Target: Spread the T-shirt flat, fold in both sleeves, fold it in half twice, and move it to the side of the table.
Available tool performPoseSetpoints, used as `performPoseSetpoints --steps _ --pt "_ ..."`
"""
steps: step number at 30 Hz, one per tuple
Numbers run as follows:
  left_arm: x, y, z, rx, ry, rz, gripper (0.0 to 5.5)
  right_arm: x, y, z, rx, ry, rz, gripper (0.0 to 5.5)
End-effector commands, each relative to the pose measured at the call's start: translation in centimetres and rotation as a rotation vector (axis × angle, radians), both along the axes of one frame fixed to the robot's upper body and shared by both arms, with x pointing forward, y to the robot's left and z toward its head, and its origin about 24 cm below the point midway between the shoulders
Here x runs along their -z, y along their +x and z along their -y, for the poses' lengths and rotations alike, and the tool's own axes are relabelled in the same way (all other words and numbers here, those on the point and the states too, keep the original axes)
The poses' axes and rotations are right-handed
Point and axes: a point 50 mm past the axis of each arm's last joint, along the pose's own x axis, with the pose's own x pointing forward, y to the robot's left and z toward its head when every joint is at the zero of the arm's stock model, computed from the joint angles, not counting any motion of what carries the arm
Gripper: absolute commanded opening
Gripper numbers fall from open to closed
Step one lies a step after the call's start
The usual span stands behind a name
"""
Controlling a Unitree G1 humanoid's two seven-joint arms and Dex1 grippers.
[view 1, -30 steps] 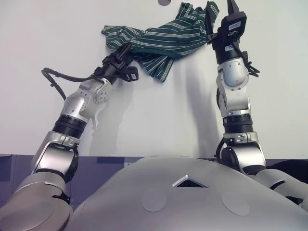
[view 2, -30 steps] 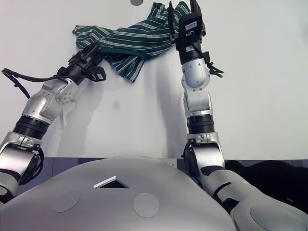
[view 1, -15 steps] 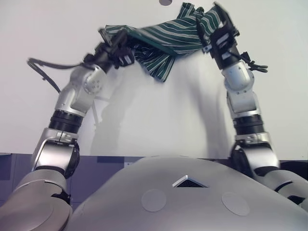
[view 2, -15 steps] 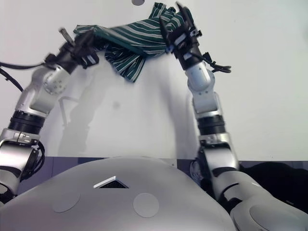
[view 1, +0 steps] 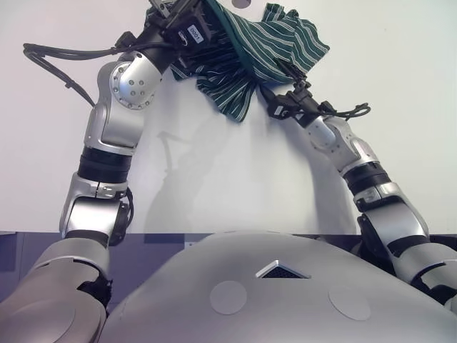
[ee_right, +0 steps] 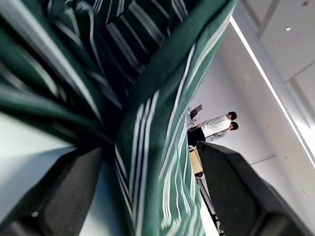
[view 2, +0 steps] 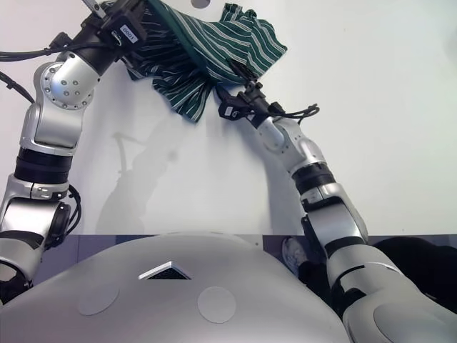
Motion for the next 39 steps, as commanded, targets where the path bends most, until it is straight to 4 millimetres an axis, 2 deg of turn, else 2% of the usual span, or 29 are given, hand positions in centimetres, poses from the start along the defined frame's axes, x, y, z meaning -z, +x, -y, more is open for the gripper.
performPoseSetpoints --steps 1,4,10,18,20,25,26,28,31,33,35,37,39 --pt "-0.8 0.1 0.0 0.003 -0.004 0.008 0.00 -1.8 1.1 0.1 0.060 0.059 0.146 3.52" --pt "-0.4 0.1 -0.1 -0.002 -0.001 -0.005 0.00 -2.7 1.6 0.5 0.117 0.093 0.214 3.52" --pt "0.1 0.2 0.1 -0.003 -0.003 -0.020 0.00 -2.4 2.2 0.2 0.173 0.098 0.212 3.52" --pt "0.2 0.2 0.2 0.000 -0.009 -0.017 0.00 -1.5 2.1 -0.1 0.163 0.093 0.148 1.78" --pt "0.1 0.2 0.2 -0.001 -0.010 -0.012 0.00 -1.6 2.2 -0.1 0.166 0.101 0.145 1.49" --pt "-0.1 0.3 0.1 -0.009 -0.017 0.000 0.00 -2.2 2.7 0.5 0.205 0.144 0.150 0.38" --pt "-0.2 0.3 0.0 -0.013 -0.020 0.002 0.00 -2.7 3.0 0.7 0.218 0.155 0.167 0.12" --pt "-0.3 0.4 -0.2 -0.028 -0.029 0.008 0.00 -4.6 4.1 1.5 0.243 0.177 0.227 0.00" --pt "-1.3 1.6 -1.2 -0.079 -0.059 0.030 0.00 -8.8 6.9 2.4 0.255 0.173 0.317 0.00" --pt "-3.2 3.5 -2.1 -0.141 -0.088 0.093 0.00 -12.7 9.2 2.6 0.264 0.154 0.402 0.00" --pt "-4.5 5.7 -2.4 -0.203 -0.105 0.133 0.00 -15.2 11.2 1.8 0.260 0.083 0.412 0.00" --pt "-3.4 7.7 -1.9 -0.249 -0.102 0.103 0.00 -15.0 12.3 0.3 0.240 -0.042 0.347 0.00" --pt "-1.2 9.2 -1.0 -0.292 -0.034 0.036 0.00 -13.0 12.7 -1.4 0.221 -0.214 0.270 0.00"
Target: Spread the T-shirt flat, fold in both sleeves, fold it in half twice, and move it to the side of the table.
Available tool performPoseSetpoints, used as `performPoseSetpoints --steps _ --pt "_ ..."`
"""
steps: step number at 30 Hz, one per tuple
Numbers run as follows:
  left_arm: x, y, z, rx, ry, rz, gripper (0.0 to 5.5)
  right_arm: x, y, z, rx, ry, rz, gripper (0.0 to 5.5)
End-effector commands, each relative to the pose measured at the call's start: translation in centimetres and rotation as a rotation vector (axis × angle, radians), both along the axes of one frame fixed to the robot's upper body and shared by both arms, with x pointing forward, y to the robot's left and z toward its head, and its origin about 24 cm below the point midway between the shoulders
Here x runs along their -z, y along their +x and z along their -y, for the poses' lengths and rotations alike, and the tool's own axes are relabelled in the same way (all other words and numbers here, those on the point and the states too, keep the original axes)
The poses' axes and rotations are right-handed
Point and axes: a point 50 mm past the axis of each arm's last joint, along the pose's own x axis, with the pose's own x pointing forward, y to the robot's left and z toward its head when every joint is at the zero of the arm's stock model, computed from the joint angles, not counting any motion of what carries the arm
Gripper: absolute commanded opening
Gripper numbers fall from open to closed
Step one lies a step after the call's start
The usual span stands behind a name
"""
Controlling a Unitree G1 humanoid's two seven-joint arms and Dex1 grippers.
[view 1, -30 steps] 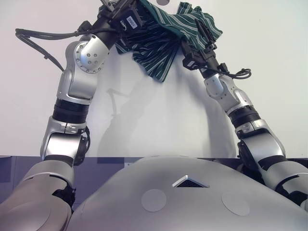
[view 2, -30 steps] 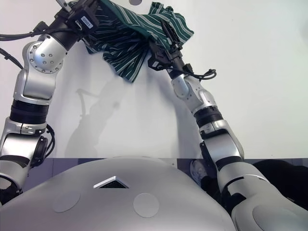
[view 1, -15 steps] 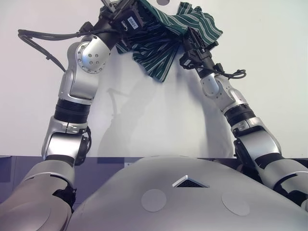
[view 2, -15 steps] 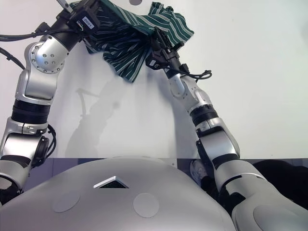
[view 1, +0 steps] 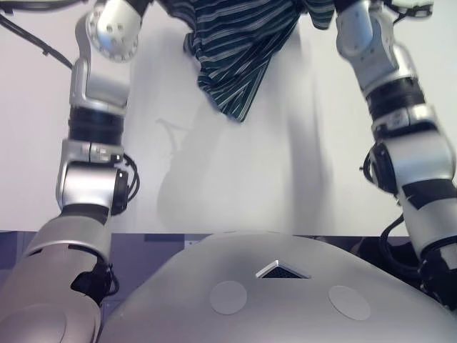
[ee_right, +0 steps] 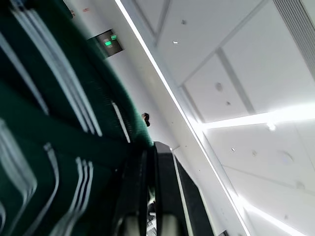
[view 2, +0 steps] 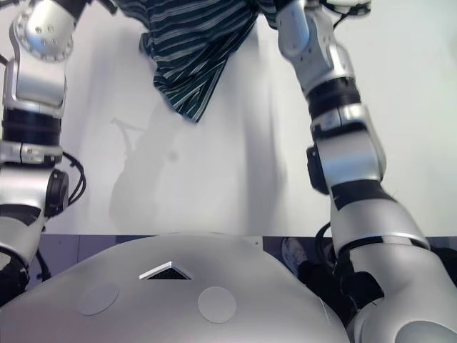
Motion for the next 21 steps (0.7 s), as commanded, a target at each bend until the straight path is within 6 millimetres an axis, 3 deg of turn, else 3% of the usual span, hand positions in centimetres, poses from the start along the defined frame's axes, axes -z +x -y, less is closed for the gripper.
performPoseSetpoints --steps 1,3,5,6,10,12,13,15,17,18,21 --pt "4.3 2.4 1.4 -0.082 0.114 -0.155 0.00 3.7 0.6 -2.8 0.023 -0.303 -0.195 0.00" --pt "6.9 2.5 2.1 -0.086 0.215 -0.263 0.00 6.3 0.0 -3.5 0.027 -0.441 -0.276 0.00" --pt "7.5 2.6 2.4 -0.100 0.223 -0.278 0.00 7.2 -0.2 -3.3 0.069 -0.485 -0.284 0.00" --pt "6.4 3.0 2.3 -0.118 0.183 -0.236 0.00 6.3 0.2 -2.7 0.116 -0.449 -0.245 0.00" --pt "-0.5 4.6 0.8 -0.173 0.061 -0.016 0.00 -1.4 2.5 -0.1 0.280 -0.268 -0.018 0.00" --pt "-2.5 5.0 -1.1 -0.243 0.048 0.017 0.00 -3.9 3.0 0.1 0.303 -0.286 0.031 0.00" --pt "-2.8 5.0 -2.0 -0.284 0.044 0.013 0.00 -4.2 3.0 -0.1 0.298 -0.307 0.036 0.00" --pt "-2.1 4.9 -3.2 -0.345 0.052 -0.009 0.00 -3.0 2.8 -1.2 0.256 -0.360 0.021 0.00" --pt "-0.2 4.7 -2.6 -0.342 0.085 -0.046 0.00 0.0 2.2 -2.3 0.207 -0.445 -0.060 0.00" --pt "0.9 4.6 -2.0 -0.321 0.107 -0.074 0.00 1.7 1.9 -2.5 0.188 -0.488 -0.123 0.00" --pt "7.3 3.1 2.2 -0.133 0.245 -0.315 0.00 8.3 -0.1 -2.1 0.129 -0.672 -0.386 0.00"
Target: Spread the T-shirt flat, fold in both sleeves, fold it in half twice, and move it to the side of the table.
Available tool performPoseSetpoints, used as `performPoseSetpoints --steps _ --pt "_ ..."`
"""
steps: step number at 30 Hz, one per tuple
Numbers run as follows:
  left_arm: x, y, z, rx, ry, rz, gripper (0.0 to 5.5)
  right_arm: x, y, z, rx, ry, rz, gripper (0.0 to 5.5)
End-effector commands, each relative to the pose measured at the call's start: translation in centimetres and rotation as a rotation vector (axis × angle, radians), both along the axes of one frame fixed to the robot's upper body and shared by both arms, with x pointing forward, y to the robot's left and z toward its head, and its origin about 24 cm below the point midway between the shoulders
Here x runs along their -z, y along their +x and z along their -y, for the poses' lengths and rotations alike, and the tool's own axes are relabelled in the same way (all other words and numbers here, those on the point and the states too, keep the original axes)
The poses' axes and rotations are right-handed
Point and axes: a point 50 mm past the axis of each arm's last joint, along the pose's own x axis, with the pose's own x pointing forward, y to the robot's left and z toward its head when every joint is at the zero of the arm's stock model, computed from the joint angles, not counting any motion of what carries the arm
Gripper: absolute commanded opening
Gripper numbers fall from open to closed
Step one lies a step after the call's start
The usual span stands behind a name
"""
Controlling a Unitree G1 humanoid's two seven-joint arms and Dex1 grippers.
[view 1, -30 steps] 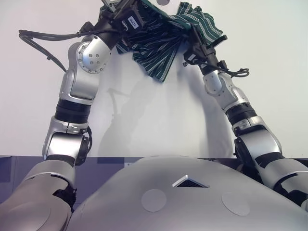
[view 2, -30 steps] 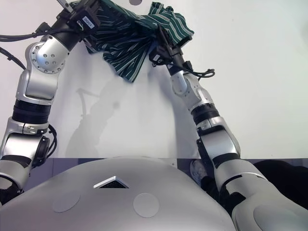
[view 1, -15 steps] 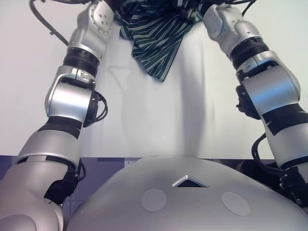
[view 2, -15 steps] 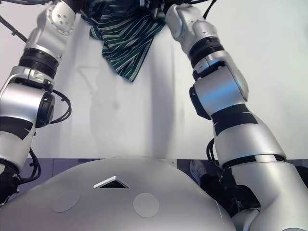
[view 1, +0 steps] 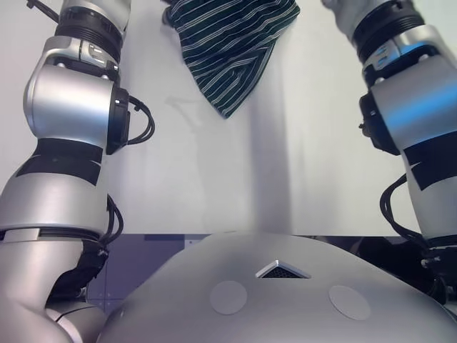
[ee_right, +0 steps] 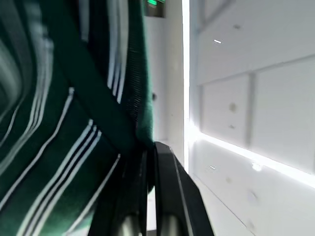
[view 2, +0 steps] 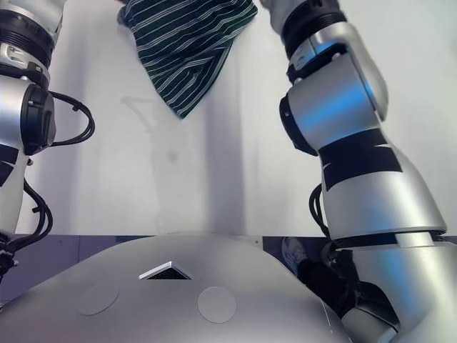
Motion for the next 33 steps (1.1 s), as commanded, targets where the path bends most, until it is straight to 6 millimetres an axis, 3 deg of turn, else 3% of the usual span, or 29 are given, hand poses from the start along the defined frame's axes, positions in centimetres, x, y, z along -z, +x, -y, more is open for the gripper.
performPoseSetpoints --steps 1,4,8,10,13,17,21,25,29,31,33 --pt "8.4 -2.4 4.2 0.179 0.121 -0.347 0.00 7.7 -2.4 1.5 0.039 -0.183 -0.320 0.00" --pt "13.2 -5.1 7.3 0.334 0.226 -0.568 0.00 10.2 -3.6 2.3 0.052 -0.266 -0.424 0.00" --pt "16.8 -7.8 8.2 0.474 0.332 -0.822 0.00 11.6 -4.5 2.7 0.000 -0.351 -0.547 0.00" --pt "17.7 -8.9 7.9 0.575 0.409 -0.921 0.00 13.1 -6.0 3.2 -0.100 -0.424 -0.760 0.00" --pt "18.0 -11.1 6.9 0.900 0.546 -1.023 0.00 15.5 -9.9 6.8 -0.230 -0.487 -1.230 0.00" --pt "17.2 -14.7 5.4 1.226 0.582 -0.937 0.00 17.1 -16.6 11.7 -0.427 -0.366 -1.659 0.00" --pt "15.6 -18.0 3.5 1.349 0.624 -0.912 0.00 13.5 -22.8 15.8 -0.448 -0.231 -1.893 0.00" --pt "11.5 -20.9 3.4 1.475 0.559 -0.822 0.00 8.5 -27.8 18.1 -0.421 0.017 -2.106 0.00" --pt "7.6 -24.0 3.2 1.551 0.432 -0.805 0.00 3.1 -29.2 17.3 -0.475 0.146 -2.182 0.00" --pt "5.6 -23.0 3.5 1.481 0.441 -0.734 0.00 0.2 -28.3 15.9 -0.483 0.144 -2.072 0.00" --pt "3.2 -21.1 3.8 1.360 0.436 -0.643 0.00 -2.8 -25.7 15.0 -0.459 0.157 -1.877 0.00"
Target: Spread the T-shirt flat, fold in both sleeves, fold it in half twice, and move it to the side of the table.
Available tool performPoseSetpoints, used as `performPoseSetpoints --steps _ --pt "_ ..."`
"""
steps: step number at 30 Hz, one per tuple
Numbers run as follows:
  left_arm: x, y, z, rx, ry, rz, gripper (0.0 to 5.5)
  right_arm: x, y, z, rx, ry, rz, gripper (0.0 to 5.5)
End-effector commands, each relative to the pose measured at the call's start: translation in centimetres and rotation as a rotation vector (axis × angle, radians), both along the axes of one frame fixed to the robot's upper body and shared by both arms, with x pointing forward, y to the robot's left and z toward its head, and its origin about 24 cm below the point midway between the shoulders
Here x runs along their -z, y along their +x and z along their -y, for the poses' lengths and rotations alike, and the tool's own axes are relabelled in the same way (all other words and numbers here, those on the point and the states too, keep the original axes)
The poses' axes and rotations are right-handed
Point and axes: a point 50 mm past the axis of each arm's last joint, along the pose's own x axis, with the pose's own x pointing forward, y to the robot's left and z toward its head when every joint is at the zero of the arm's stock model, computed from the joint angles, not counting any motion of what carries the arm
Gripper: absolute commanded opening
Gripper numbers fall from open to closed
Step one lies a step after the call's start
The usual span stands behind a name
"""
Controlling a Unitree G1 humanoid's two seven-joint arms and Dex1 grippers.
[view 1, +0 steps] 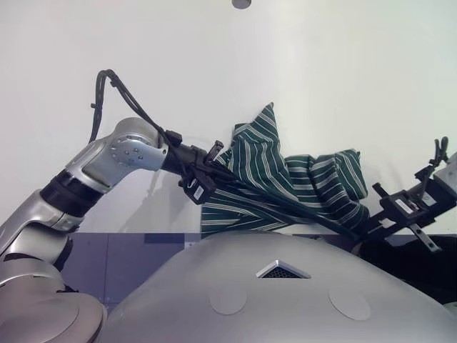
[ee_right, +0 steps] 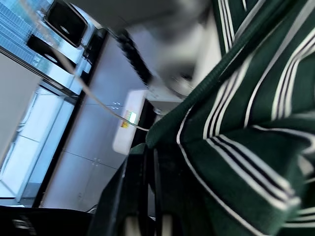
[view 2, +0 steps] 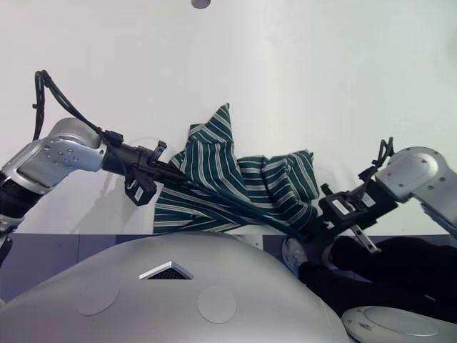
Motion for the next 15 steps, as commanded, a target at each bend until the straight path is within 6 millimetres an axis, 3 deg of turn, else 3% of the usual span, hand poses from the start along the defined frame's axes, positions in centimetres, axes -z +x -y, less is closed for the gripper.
performPoseSetpoints --steps 1,4,8,11,15 --pt "-5.3 4.1 -0.8 -0.235 -0.001 0.197 0.00 -6.9 4.7 -1.2 0.082 -0.041 0.357 0.00" --pt "-9.8 7.7 -0.6 -0.483 -0.106 0.238 0.00 -10.6 9.9 -0.5 0.180 -0.079 0.788 0.00" --pt "-9.2 12.3 -0.5 -0.809 -0.131 0.278 0.00 -10.8 16.3 -0.7 0.309 -0.171 1.221 0.00" --pt "-4.7 15.9 -0.6 -0.999 -0.067 0.317 0.00 -6.5 21.8 -3.9 0.461 -0.227 1.506 0.00" --pt "0.9 19.2 0.5 -1.207 -0.039 0.359 0.00 1.6 25.3 -6.0 0.445 -0.474 1.661 0.00"
